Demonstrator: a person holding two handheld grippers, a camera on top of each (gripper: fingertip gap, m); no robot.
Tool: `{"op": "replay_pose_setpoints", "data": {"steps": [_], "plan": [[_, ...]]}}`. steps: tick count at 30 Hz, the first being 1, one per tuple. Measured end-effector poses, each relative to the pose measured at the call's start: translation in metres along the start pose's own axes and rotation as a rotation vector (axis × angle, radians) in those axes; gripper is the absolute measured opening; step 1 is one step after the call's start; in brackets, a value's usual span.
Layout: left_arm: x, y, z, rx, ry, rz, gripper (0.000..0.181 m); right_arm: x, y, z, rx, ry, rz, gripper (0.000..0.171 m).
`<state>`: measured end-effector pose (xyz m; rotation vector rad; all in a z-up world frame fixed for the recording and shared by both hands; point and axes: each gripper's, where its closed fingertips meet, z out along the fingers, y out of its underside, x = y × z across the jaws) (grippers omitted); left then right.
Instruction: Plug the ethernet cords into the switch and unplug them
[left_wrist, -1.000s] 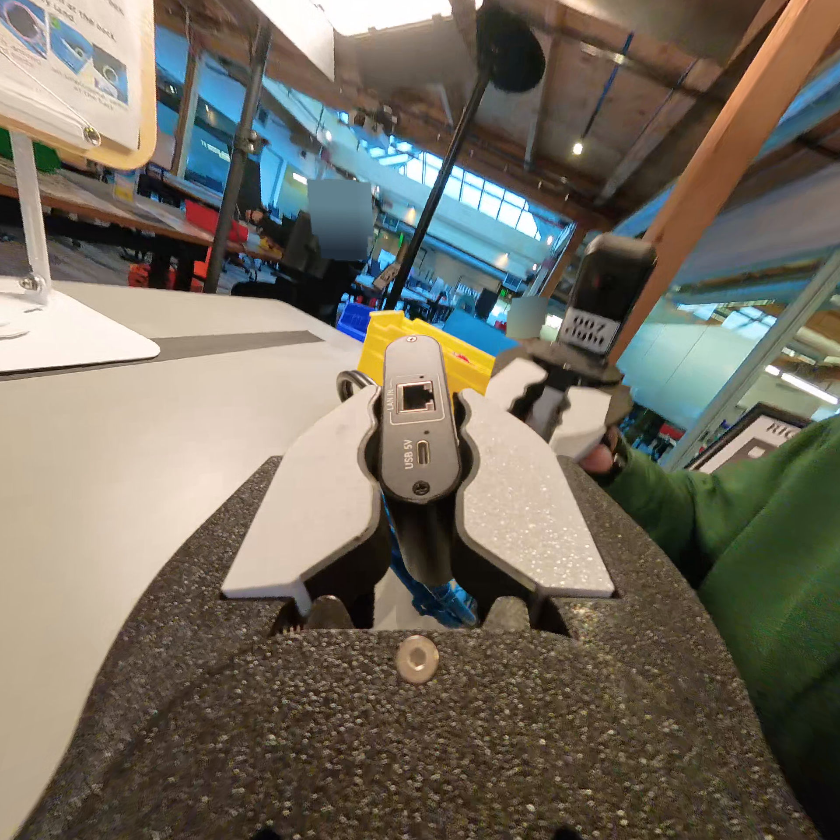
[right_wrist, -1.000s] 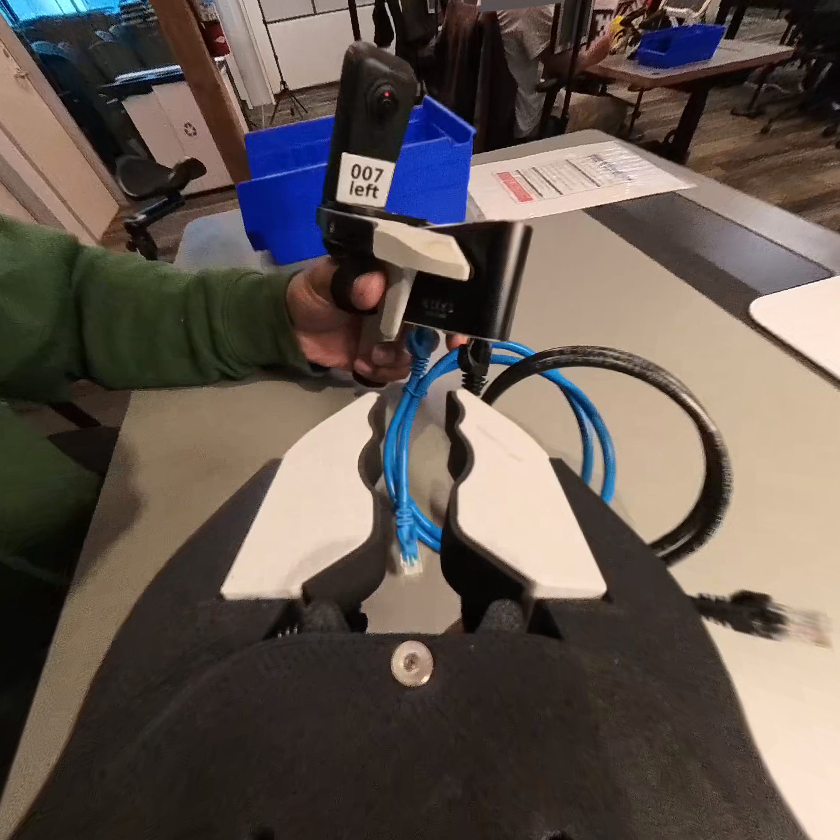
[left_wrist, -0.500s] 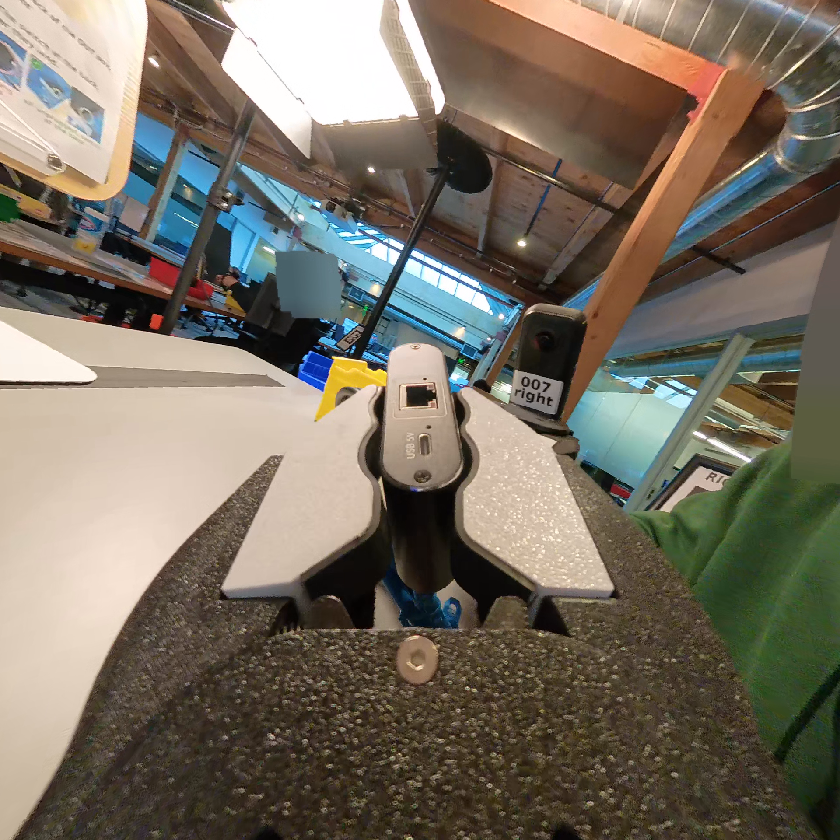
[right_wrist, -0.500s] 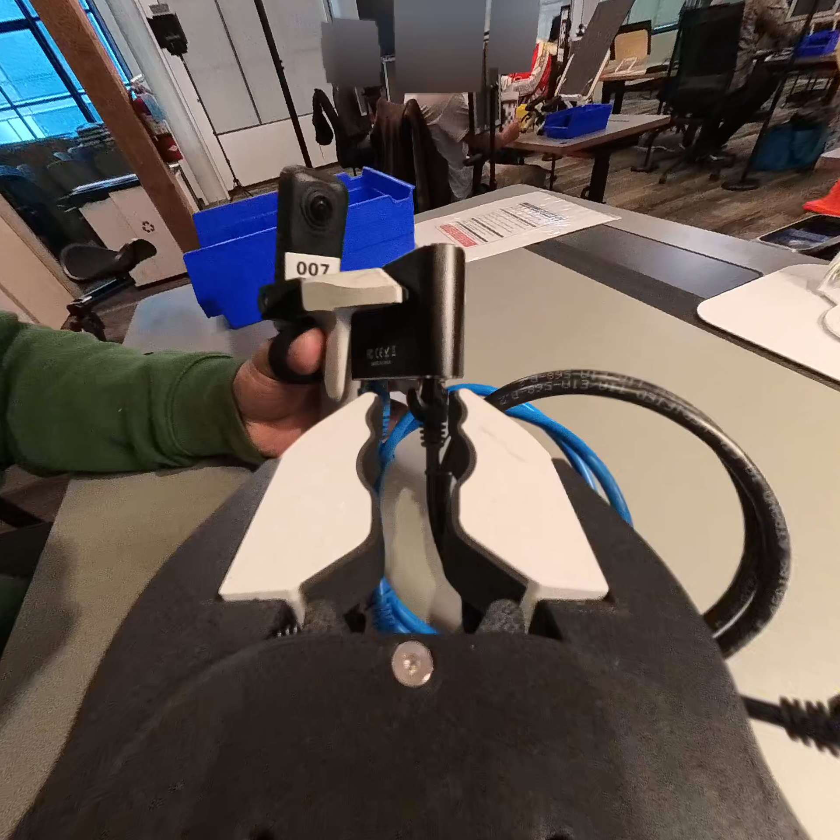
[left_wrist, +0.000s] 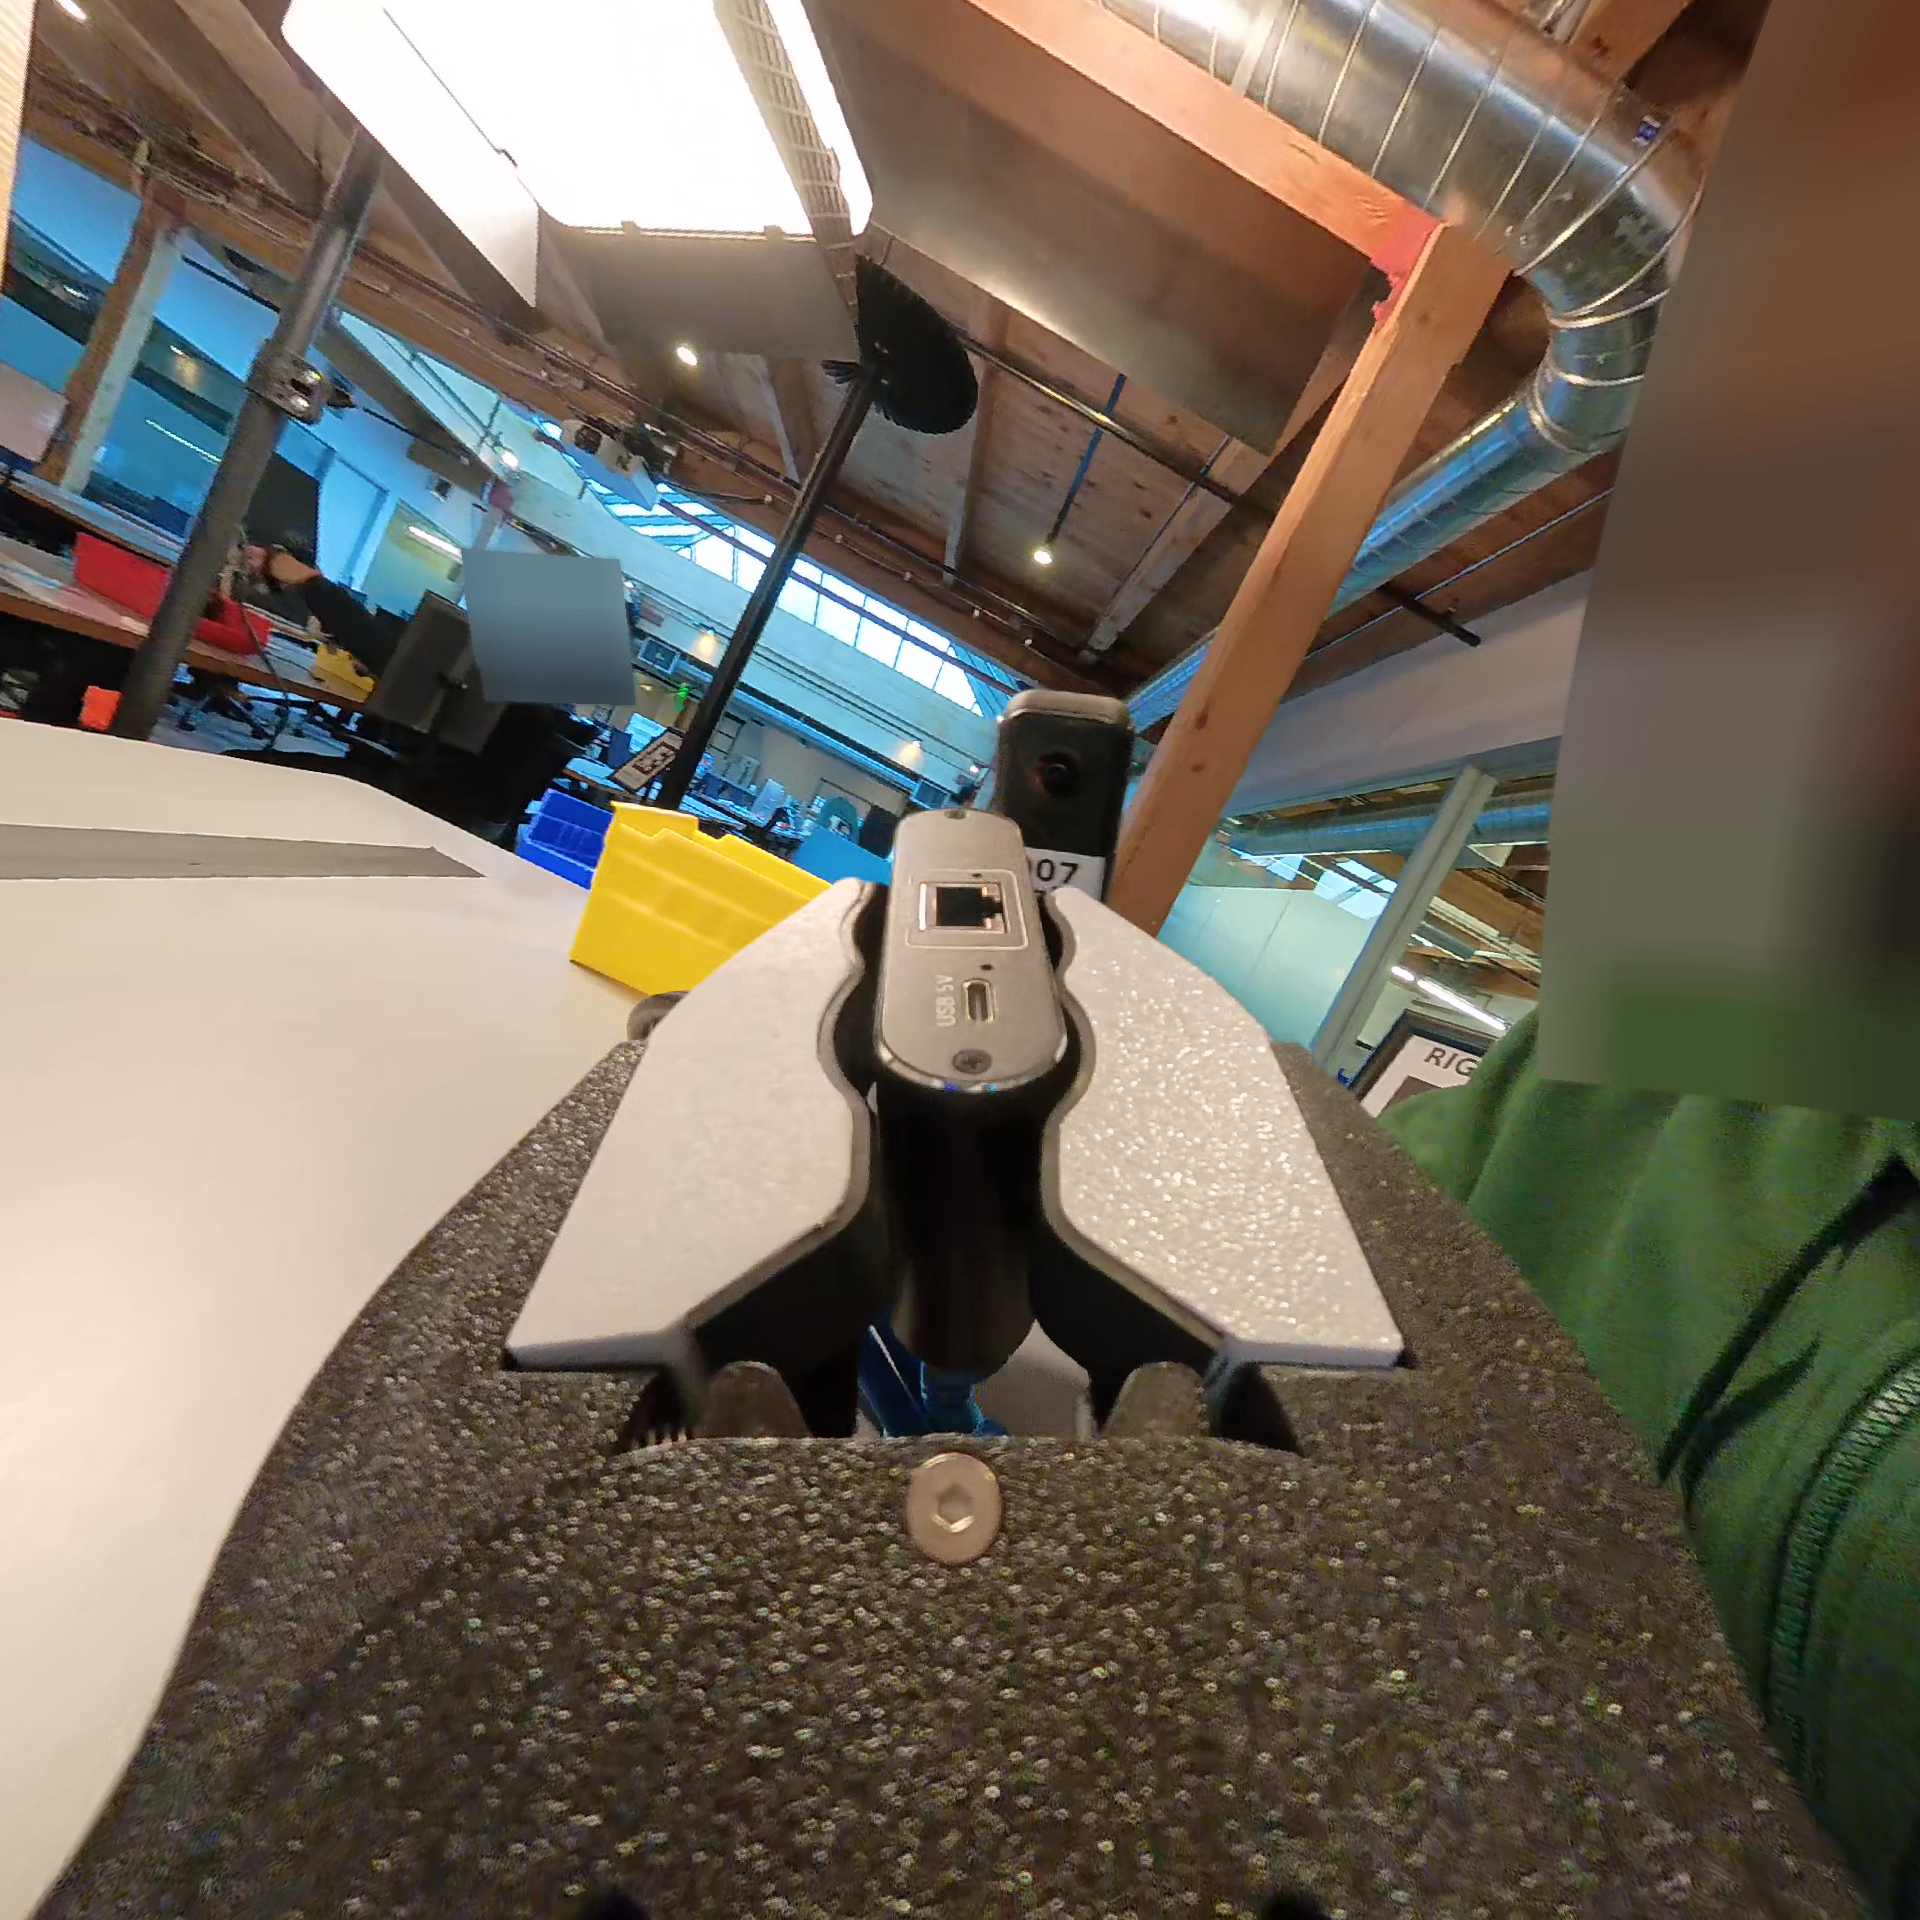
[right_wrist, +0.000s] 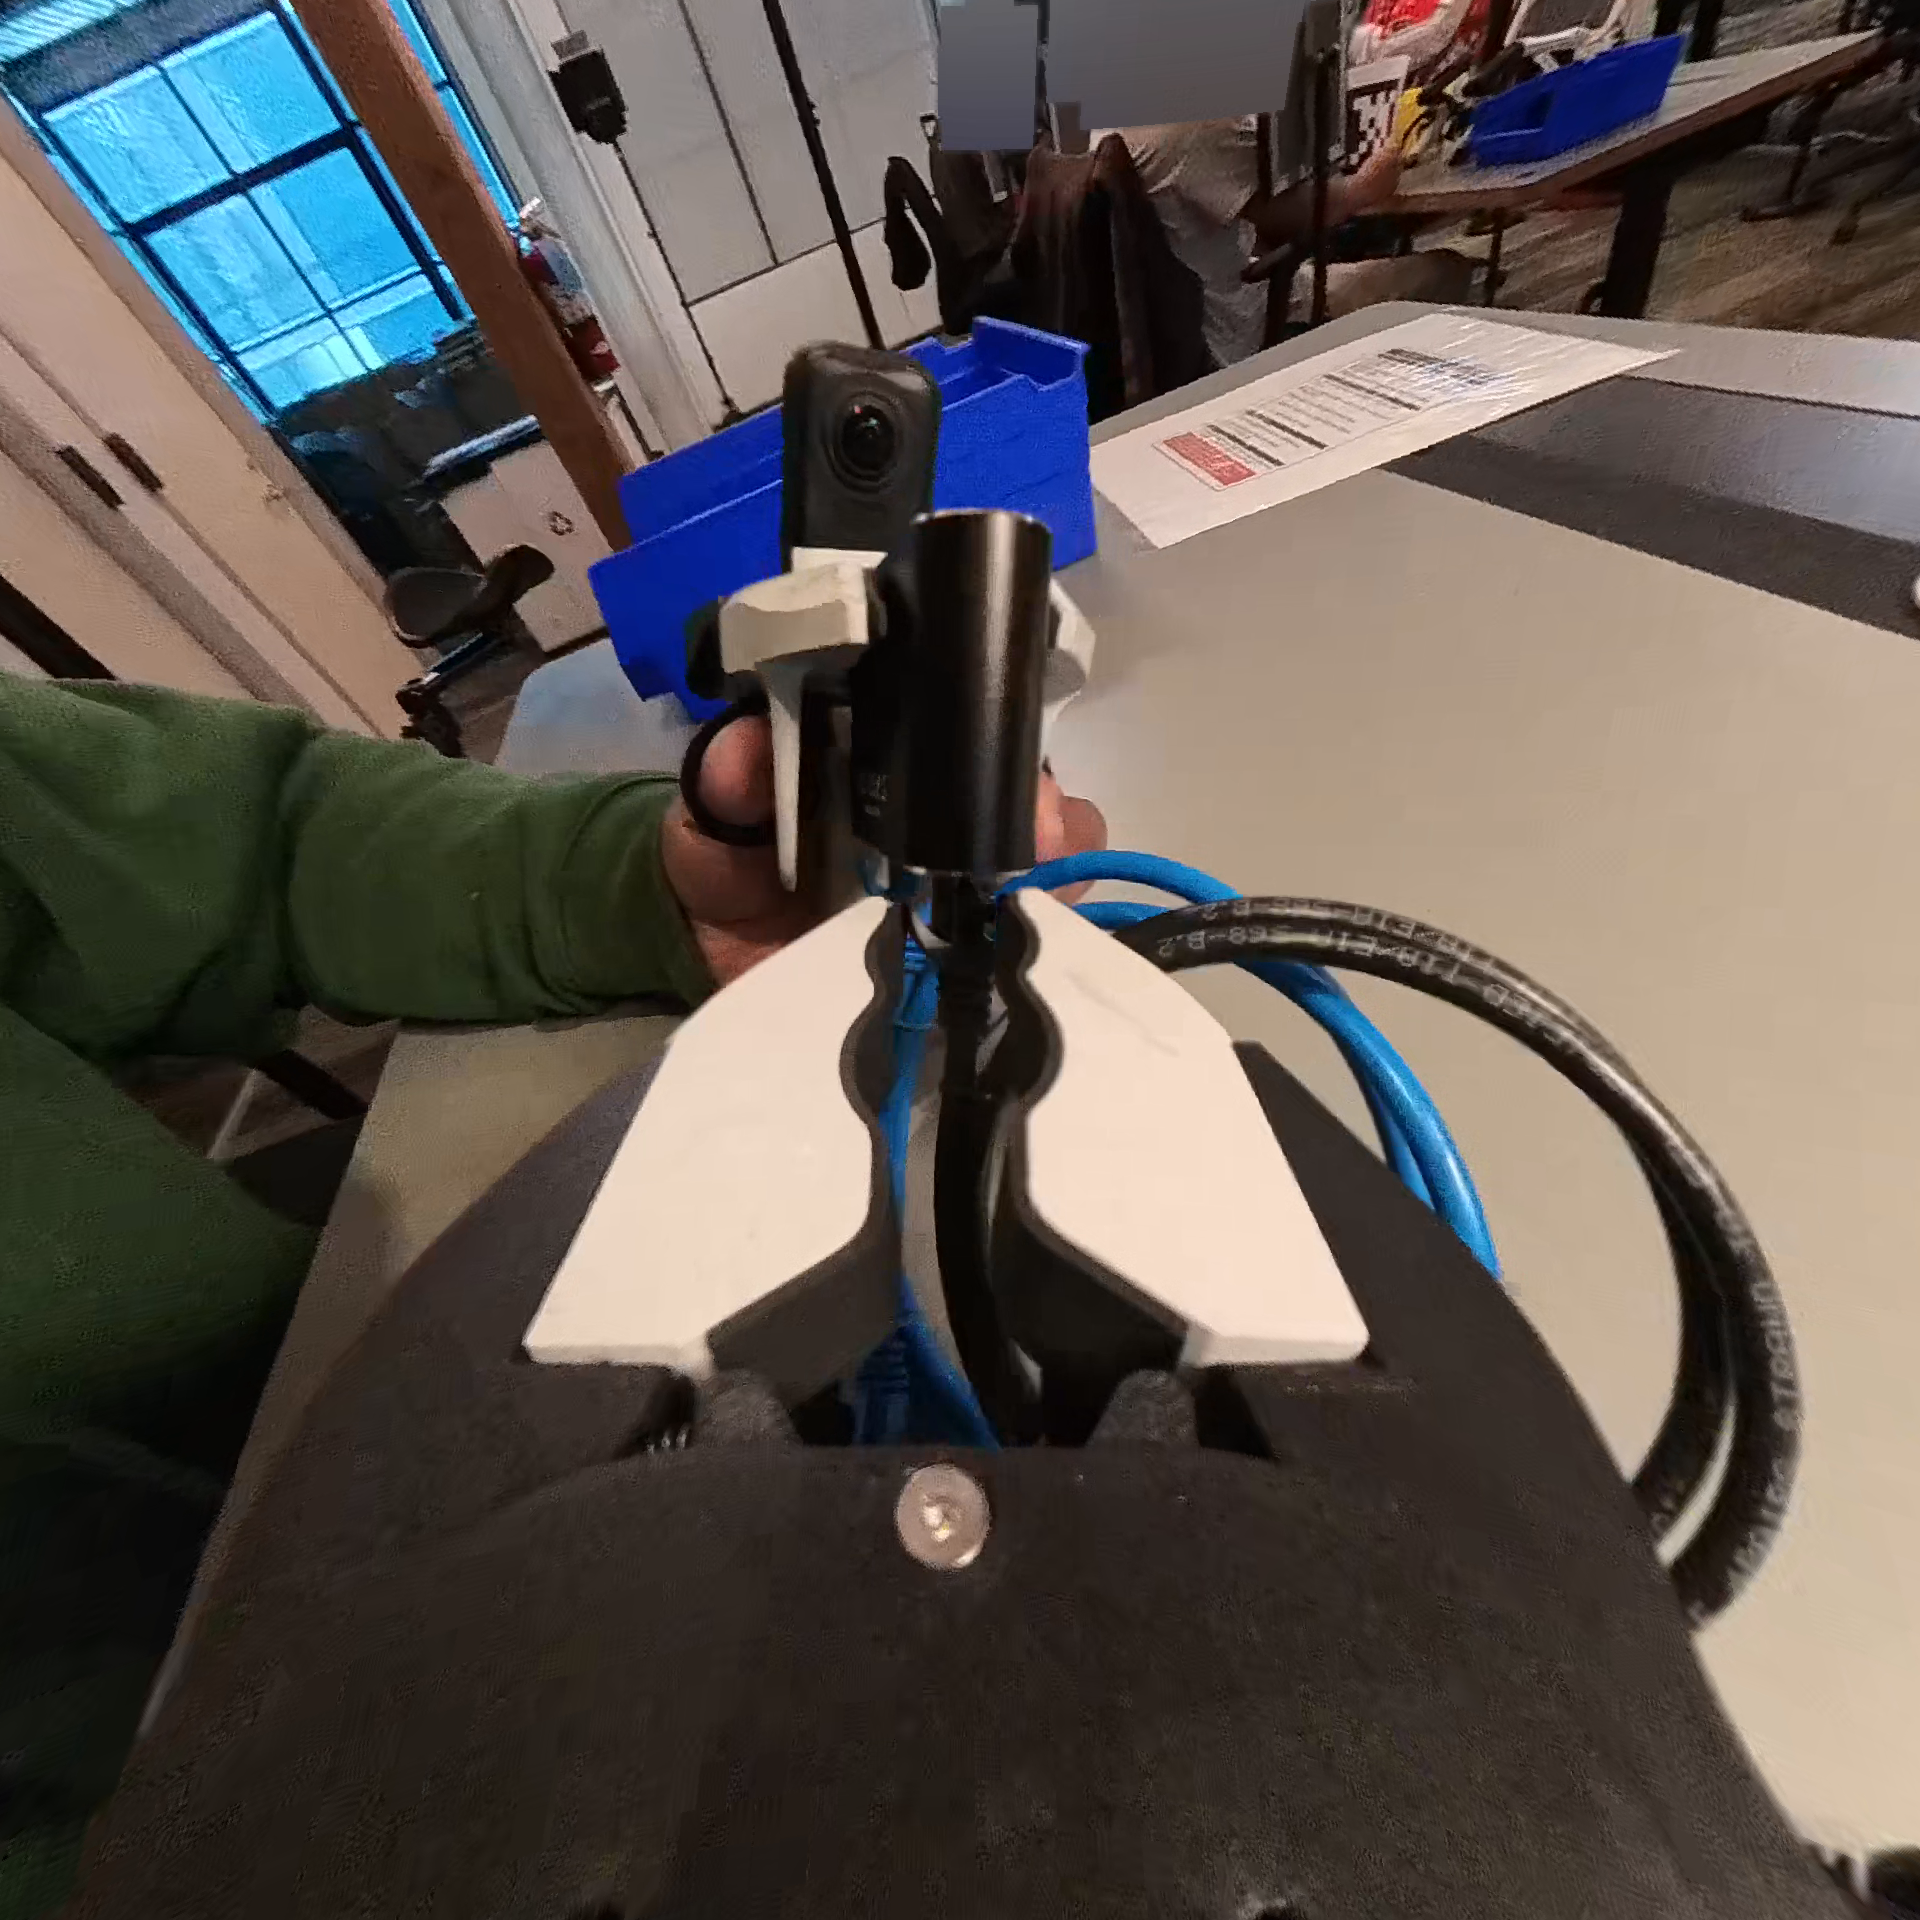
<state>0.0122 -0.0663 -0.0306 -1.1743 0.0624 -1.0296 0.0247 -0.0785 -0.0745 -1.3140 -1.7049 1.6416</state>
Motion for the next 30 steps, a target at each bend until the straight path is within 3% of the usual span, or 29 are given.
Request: {"op": "replay_pose_setpoints", "data": {"steps": [6,11,15,19,22,25,30], "plan": [[0.000,0.006,0.001,-0.081,0.027,-0.034,0.028,-0.002,0.005,-0.001,-0.011,-0.044,0.012,0.015],[0.011,0.018,-0.009,-0.313,0.110,0.030,0.028,-0.011,0.017,0.000,-0.115,-0.058,-0.082,0.015],[0.022,0.008,-0.015,-0.394,0.103,0.136,0.041,-0.020,0.028,0.004,-0.206,-0.064,-0.150,0.015],[0.030,0.035,-0.023,-0.645,0.085,0.273,0.050,-0.030,0.036,0.006,-0.267,-0.100,-0.211,0.015],[0.029,0.058,-0.029,-0.787,0.078,0.312,0.049,-0.033,0.040,0.003,-0.311,-0.105,-0.265,0.015],[0.028,0.075,-0.033,-0.862,0.087,0.328,0.035,-0.033,0.042,-0.001,-0.335,-0.109,-0.334,0.015],[0.015,0.086,-0.032,-0.878,0.050,0.438,0.028,-0.024,0.045,-0.007,-0.376,-0.055,-0.437,0.015]]}}
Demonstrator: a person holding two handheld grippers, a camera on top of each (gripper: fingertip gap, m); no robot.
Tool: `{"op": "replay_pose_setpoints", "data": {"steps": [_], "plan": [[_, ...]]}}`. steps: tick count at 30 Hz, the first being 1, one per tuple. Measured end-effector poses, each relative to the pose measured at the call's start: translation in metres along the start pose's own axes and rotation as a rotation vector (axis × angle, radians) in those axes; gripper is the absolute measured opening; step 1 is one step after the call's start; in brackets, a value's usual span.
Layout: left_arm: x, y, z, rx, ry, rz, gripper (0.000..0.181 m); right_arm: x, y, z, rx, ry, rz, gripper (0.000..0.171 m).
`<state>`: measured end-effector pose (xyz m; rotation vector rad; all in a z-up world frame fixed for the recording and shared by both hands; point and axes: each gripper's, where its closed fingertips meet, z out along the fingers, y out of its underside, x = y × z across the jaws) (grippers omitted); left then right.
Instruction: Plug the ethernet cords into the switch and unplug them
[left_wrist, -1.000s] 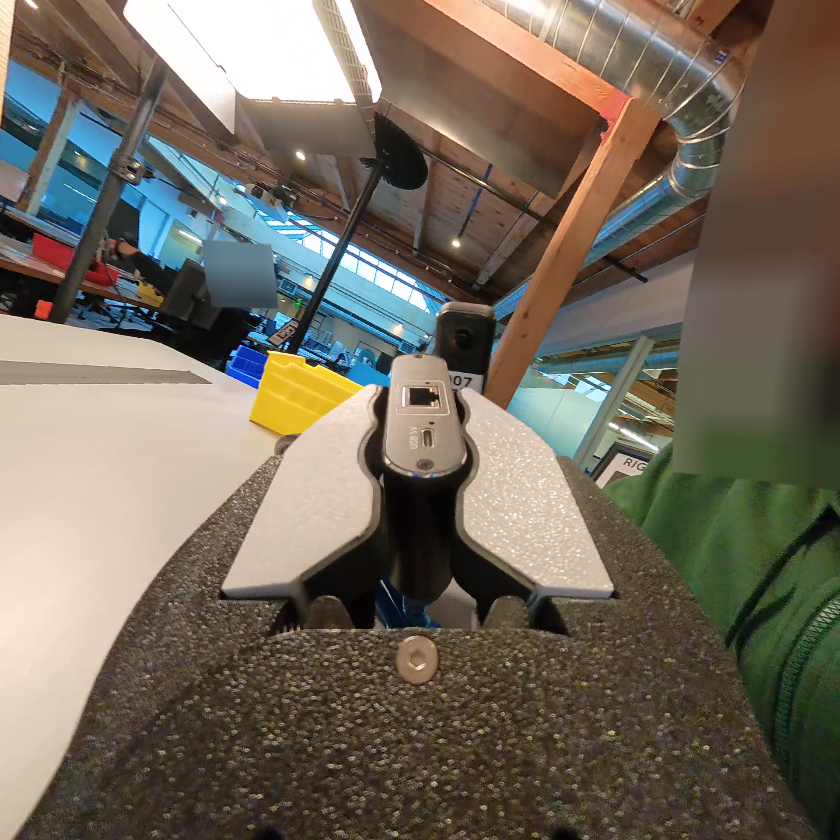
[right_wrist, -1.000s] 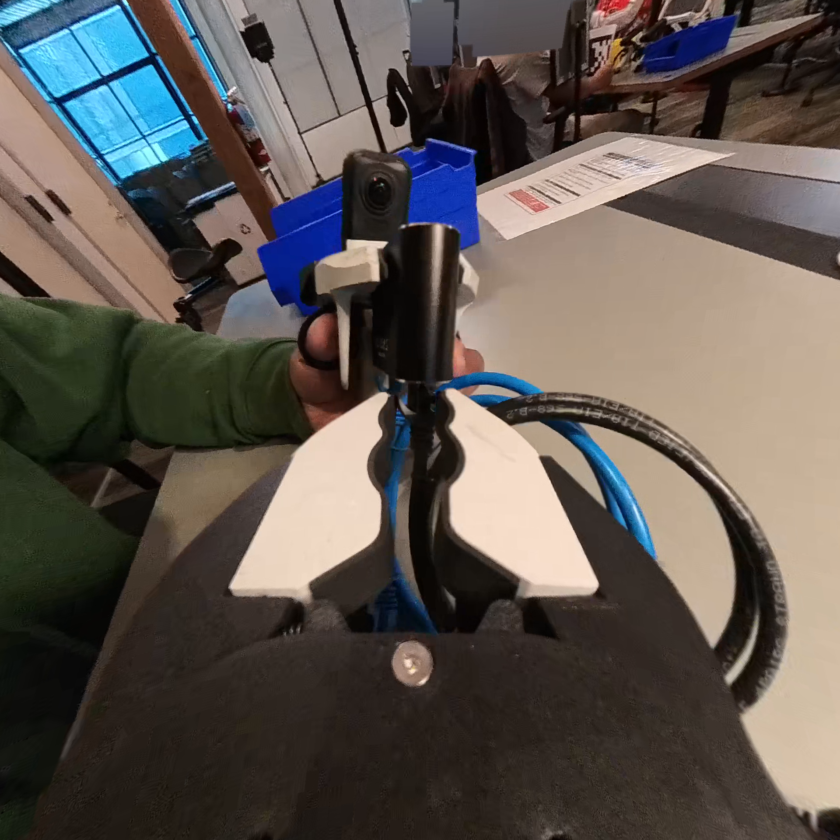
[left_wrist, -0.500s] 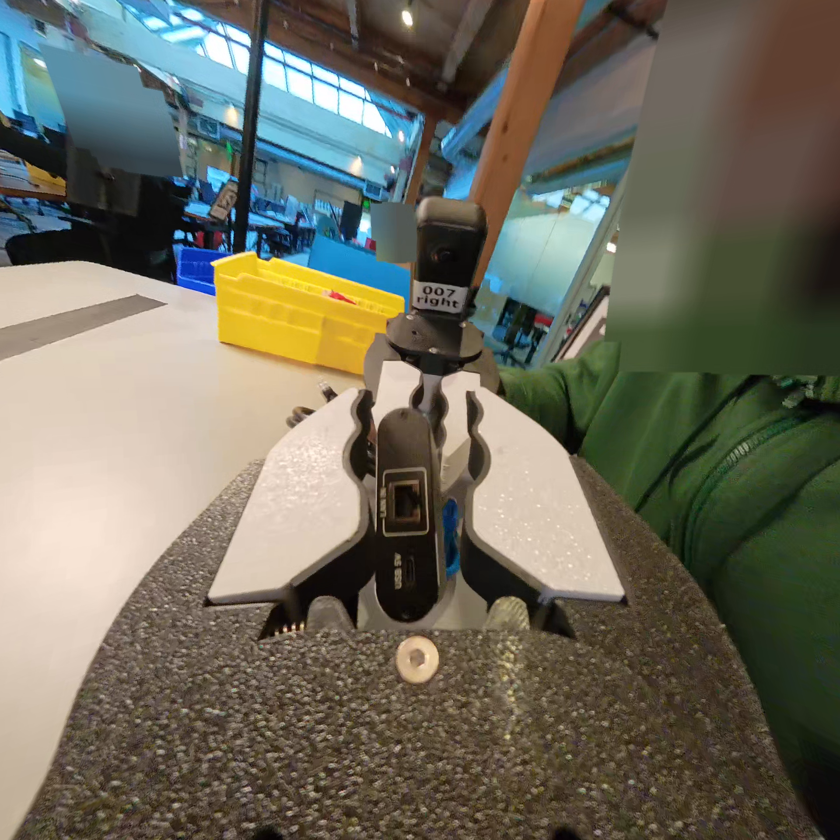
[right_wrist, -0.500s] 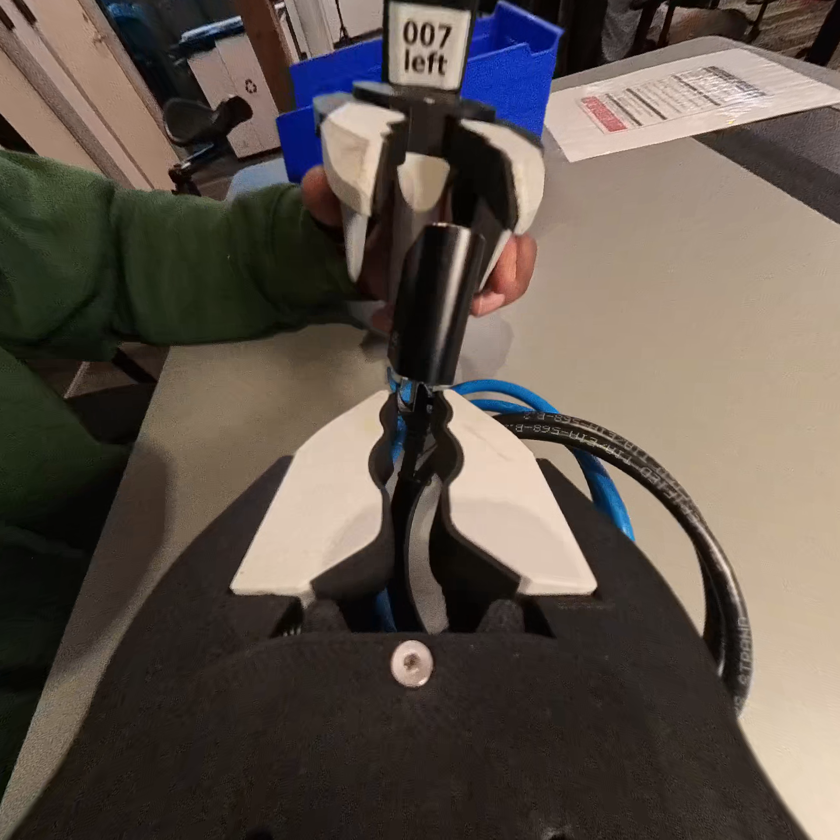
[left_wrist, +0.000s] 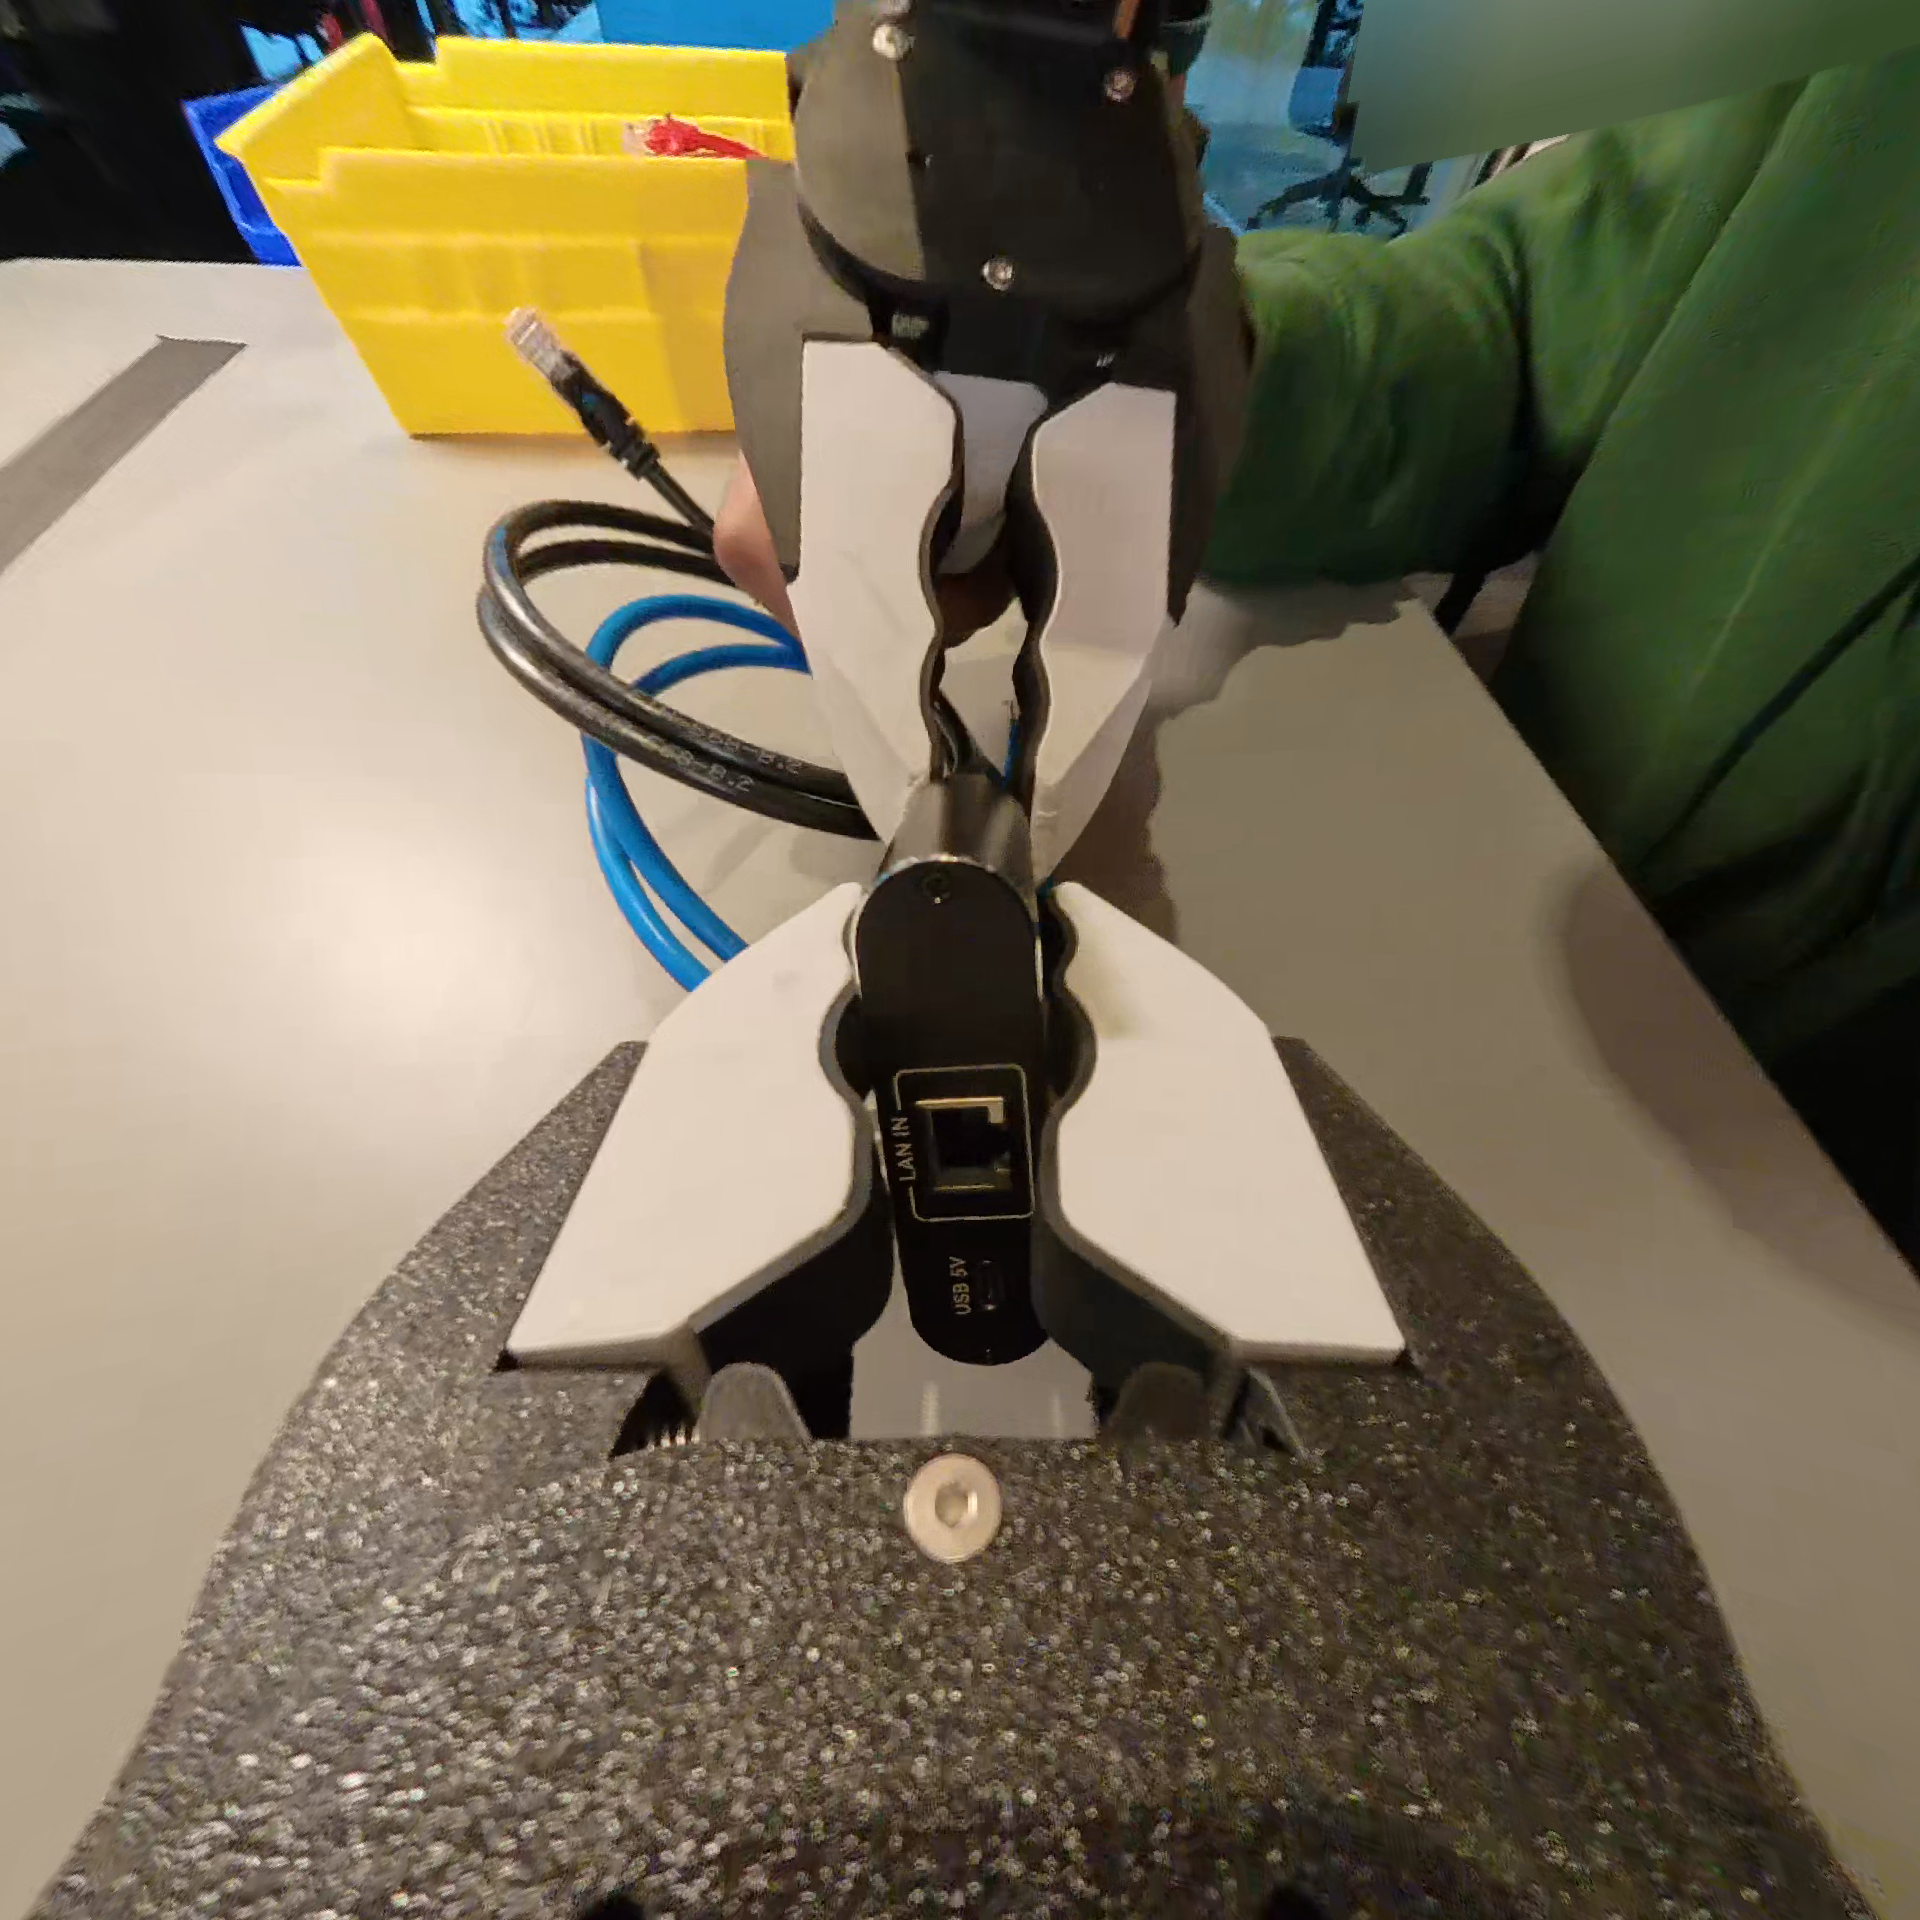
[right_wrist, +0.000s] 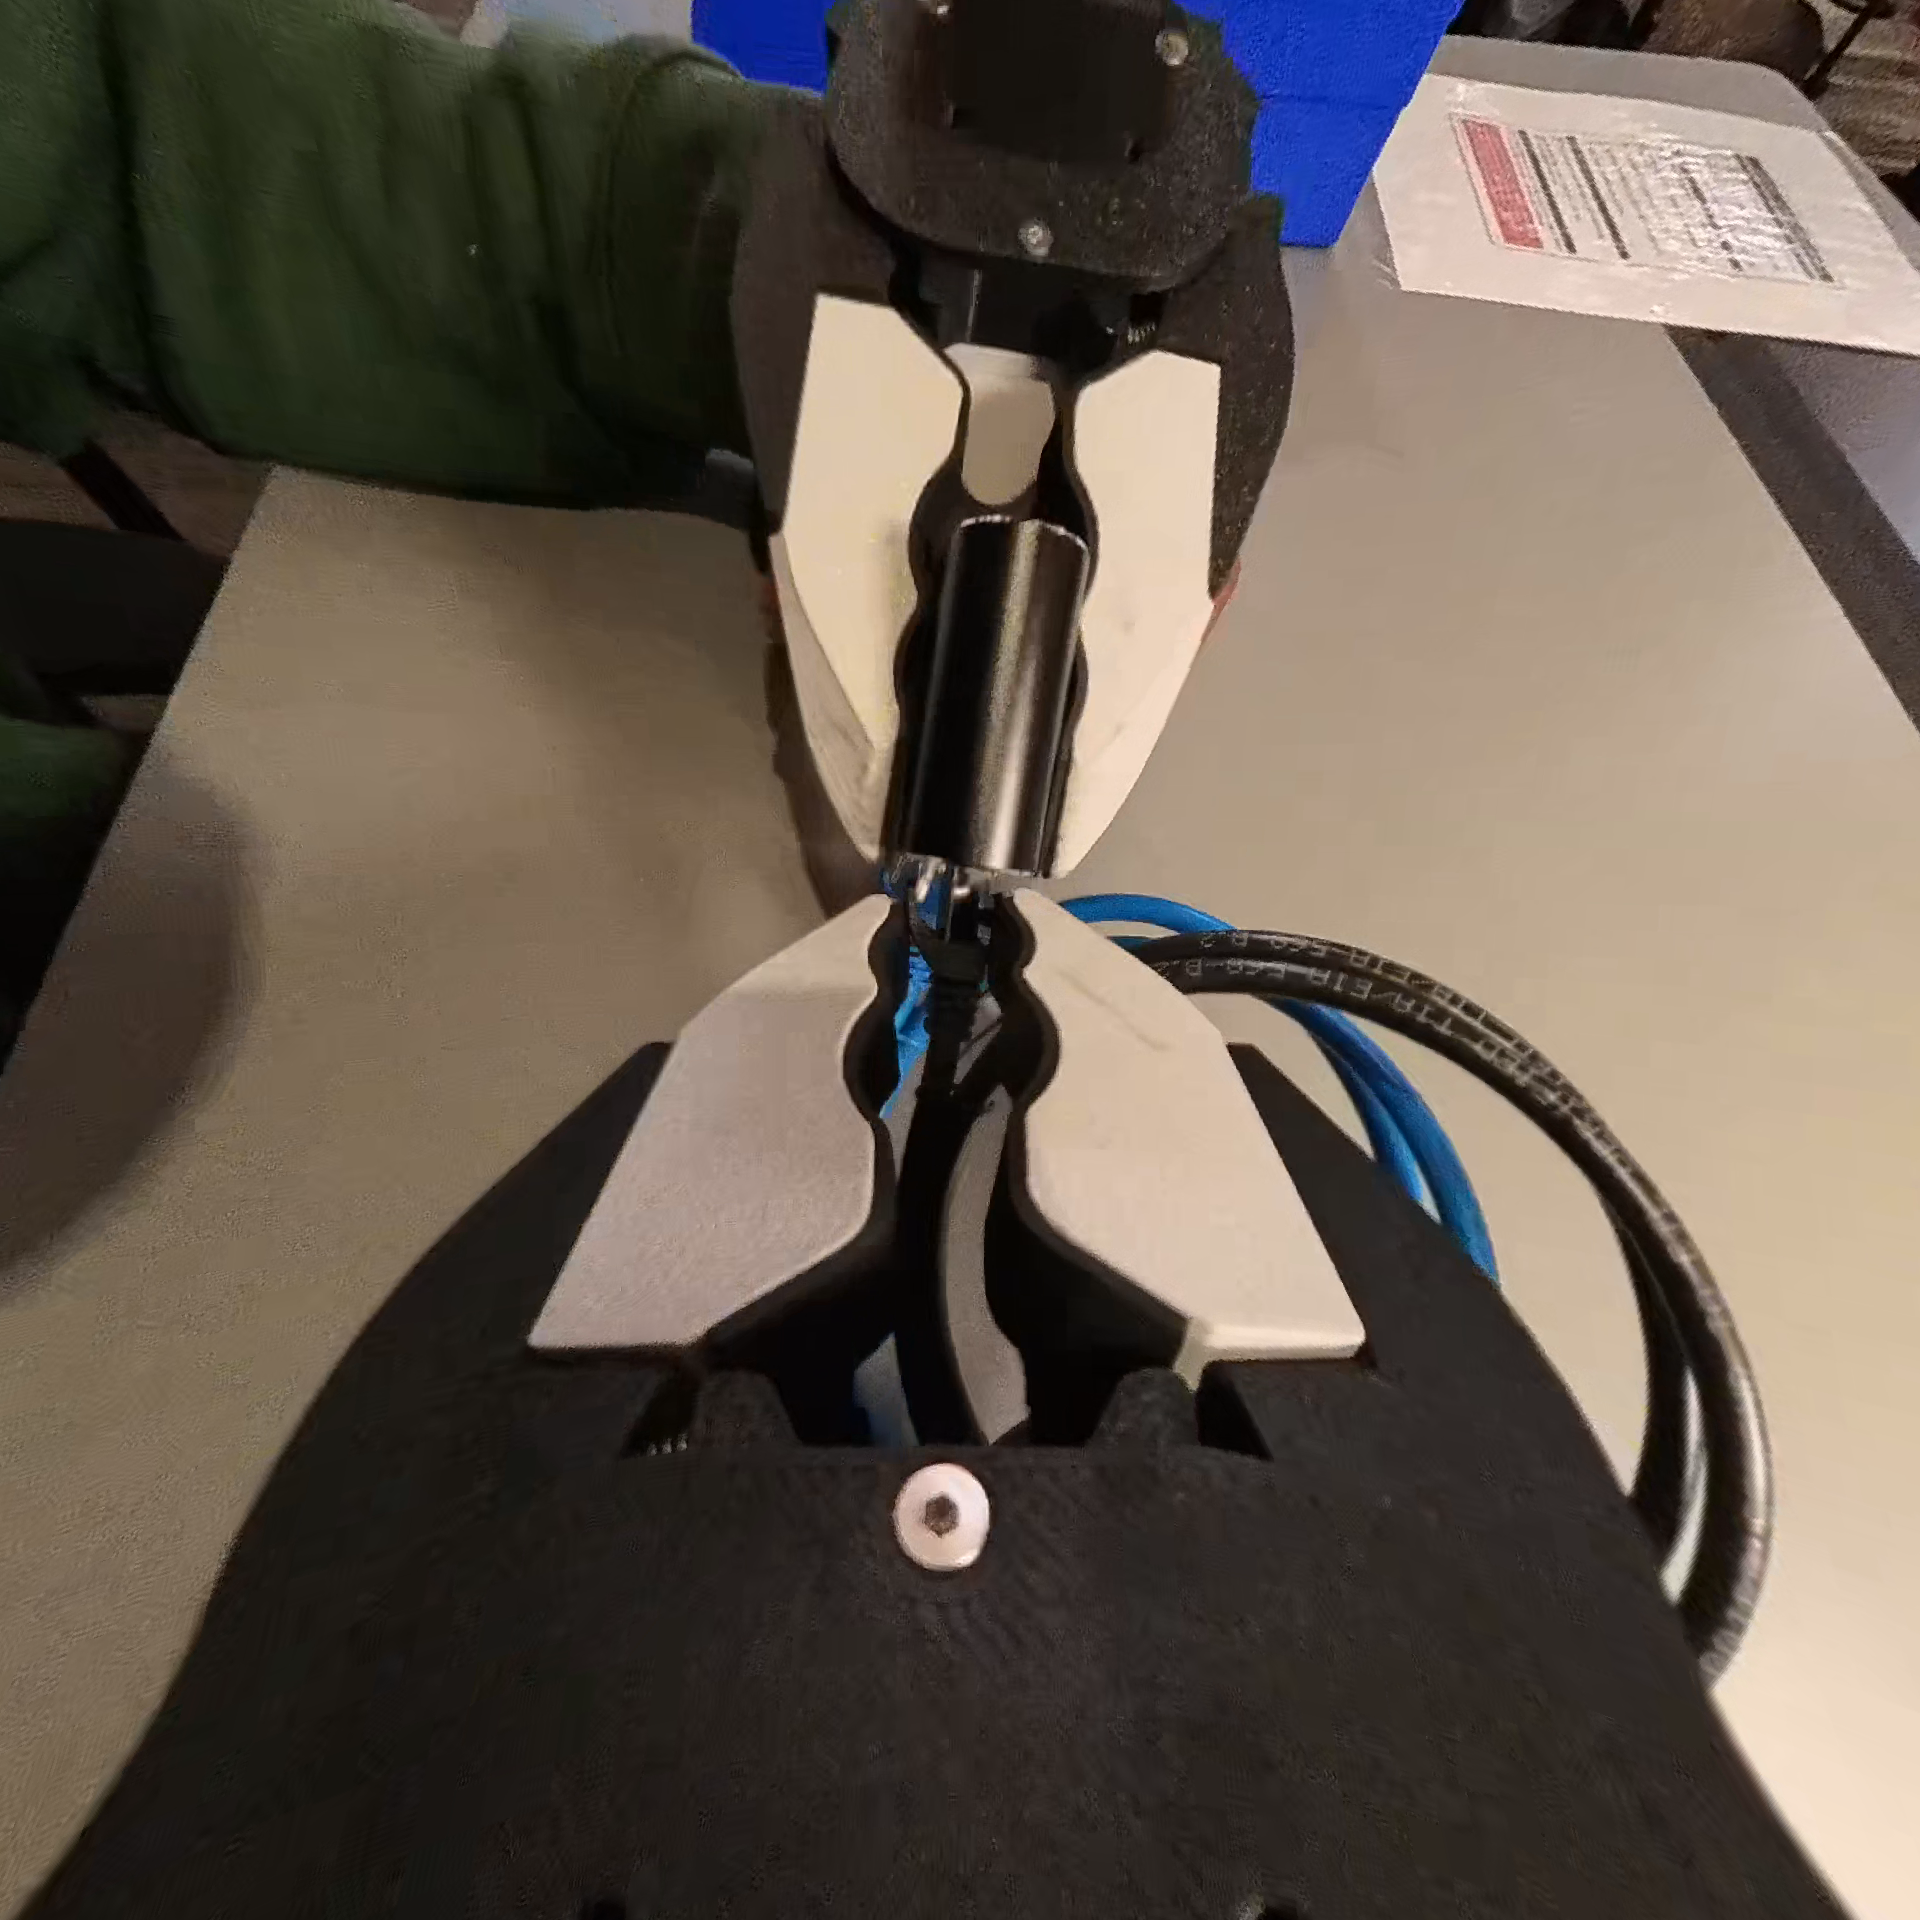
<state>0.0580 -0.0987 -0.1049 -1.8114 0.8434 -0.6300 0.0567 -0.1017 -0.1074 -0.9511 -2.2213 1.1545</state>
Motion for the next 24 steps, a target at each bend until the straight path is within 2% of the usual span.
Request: {"op": "replay_pose_setpoints", "data": {"steps": [8,11,17,24], "plan": [[-0.012,-0.004,0.006,0.075,-0.117,0.134,0.029,0.012,0.005,-0.006,0.028,0.154,-0.070,0.017],[-0.018,-0.006,0.004,0.095,-0.190,0.220,0.029,0.019,-0.002,-0.011,0.062,0.228,-0.085,0.030],[-0.020,-0.014,-0.001,0.160,-0.217,0.256,0.029,0.025,-0.003,-0.016,0.046,0.325,-0.183,0.037],[-0.021,-0.017,-0.001,0.174,-0.214,0.223,0.029,0.023,-0.001,-0.013,0.049,0.326,-0.218,0.026]]}}
